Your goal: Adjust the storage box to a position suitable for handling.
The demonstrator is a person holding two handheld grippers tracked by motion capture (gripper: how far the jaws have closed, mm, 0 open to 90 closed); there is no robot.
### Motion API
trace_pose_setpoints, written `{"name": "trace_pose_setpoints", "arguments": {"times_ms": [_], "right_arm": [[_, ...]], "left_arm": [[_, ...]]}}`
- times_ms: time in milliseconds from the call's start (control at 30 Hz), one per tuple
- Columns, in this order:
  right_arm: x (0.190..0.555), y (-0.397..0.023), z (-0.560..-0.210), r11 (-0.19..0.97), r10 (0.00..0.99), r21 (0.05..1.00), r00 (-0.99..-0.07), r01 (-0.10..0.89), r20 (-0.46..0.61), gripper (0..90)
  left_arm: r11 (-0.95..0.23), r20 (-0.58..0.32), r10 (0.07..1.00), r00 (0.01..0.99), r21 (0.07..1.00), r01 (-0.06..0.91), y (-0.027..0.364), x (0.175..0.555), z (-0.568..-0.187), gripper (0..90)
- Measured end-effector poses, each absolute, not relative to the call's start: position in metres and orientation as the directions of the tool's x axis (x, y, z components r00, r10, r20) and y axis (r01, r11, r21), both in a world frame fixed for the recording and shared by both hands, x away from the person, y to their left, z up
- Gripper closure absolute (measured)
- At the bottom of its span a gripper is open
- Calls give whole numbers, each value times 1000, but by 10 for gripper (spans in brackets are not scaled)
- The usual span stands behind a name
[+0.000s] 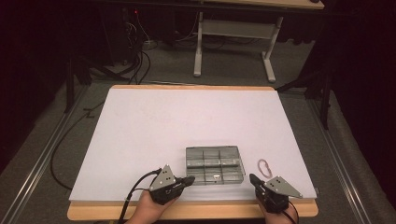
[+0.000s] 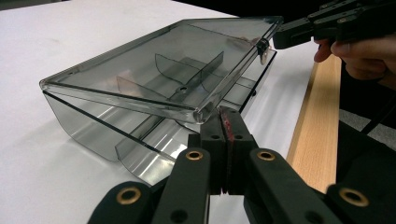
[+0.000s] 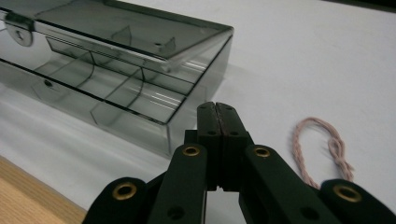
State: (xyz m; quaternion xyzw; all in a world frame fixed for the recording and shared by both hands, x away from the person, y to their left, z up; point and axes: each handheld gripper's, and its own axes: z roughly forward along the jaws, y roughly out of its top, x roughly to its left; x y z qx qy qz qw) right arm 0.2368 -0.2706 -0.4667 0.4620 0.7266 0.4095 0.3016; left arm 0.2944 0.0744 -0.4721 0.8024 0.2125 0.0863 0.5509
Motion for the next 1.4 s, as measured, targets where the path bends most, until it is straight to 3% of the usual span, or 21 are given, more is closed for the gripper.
{"name": "trace_pose_setpoints", "arguments": {"times_ms": [433,1400], "right_arm": [[245,-253,-463,264,886,878,-461,399,-57,897],[246,-250,-467,281,868,879,-492,386,-62,898]], "left_arm": [[-270,-91,458,884,934,236,77,302,-457,885],[-209,-128,526,841,939,274,74,350,-441,900]]}}
